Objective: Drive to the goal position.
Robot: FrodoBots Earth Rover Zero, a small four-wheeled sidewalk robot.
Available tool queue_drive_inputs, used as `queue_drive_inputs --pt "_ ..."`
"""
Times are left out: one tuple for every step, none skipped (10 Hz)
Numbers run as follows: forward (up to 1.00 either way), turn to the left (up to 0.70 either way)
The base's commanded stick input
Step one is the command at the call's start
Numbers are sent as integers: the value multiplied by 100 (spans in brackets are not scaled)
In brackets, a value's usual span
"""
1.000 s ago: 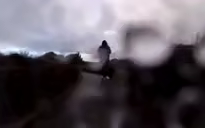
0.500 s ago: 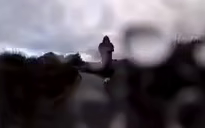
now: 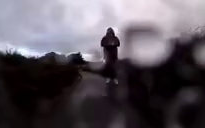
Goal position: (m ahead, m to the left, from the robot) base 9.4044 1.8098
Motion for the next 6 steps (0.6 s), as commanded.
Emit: queue_drive_inputs --pt "70 14" --pt "70 0" --pt "70 0" --pt "70 0" --pt "70 0" --pt "70 1"
